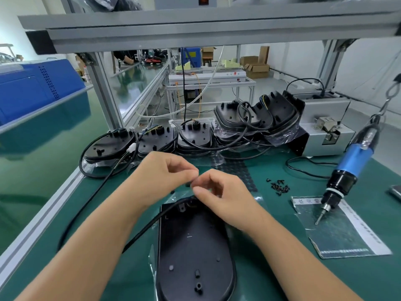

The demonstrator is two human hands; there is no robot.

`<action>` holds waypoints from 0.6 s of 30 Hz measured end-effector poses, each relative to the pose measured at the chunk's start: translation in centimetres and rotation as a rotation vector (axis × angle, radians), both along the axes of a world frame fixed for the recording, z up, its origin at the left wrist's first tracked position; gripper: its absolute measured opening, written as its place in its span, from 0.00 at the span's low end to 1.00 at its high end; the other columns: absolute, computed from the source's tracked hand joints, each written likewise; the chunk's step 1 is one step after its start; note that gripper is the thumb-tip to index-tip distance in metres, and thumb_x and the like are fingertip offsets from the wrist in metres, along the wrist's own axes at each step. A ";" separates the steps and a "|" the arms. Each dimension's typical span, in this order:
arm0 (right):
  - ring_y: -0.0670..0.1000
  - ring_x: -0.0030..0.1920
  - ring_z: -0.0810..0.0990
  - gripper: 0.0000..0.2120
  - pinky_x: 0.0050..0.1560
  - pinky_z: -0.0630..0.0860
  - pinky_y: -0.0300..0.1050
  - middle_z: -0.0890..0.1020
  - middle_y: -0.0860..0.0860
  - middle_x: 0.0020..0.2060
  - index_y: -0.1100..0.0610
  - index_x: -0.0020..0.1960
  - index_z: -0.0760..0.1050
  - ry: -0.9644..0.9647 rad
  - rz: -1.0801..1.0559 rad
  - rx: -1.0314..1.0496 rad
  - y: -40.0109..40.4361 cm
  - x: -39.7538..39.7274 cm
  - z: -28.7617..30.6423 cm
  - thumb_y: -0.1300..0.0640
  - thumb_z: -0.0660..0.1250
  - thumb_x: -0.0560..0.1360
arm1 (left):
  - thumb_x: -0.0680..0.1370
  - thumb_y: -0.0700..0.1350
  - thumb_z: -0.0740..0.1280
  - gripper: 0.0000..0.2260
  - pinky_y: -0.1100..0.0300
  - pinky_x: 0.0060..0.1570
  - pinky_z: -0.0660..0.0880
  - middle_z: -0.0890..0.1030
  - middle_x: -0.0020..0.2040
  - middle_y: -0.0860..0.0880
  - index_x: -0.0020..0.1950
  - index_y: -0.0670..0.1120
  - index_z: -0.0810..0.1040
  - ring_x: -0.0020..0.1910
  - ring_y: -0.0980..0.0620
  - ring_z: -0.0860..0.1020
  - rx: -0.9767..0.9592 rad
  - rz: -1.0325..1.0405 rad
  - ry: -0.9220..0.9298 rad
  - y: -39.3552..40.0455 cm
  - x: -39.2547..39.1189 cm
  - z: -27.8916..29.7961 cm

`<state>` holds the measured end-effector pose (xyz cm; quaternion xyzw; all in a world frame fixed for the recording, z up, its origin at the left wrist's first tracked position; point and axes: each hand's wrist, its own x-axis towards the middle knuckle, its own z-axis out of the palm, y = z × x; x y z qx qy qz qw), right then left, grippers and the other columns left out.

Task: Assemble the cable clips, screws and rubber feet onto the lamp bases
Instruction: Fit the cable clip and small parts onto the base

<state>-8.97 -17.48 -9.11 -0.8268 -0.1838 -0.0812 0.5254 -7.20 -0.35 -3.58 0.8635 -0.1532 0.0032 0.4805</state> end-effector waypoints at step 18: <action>0.55 0.42 0.80 0.05 0.50 0.79 0.59 0.83 0.52 0.40 0.53 0.41 0.75 0.034 -0.901 0.602 -9.1 2.8 1.7 0.59 0.62 0.74 | 0.76 0.35 0.62 0.06 0.58 0.40 0.69 0.66 0.32 0.50 0.40 0.41 0.72 0.42 0.46 0.74 1.058 -0.254 -0.349 -20.9 6.1 -3.9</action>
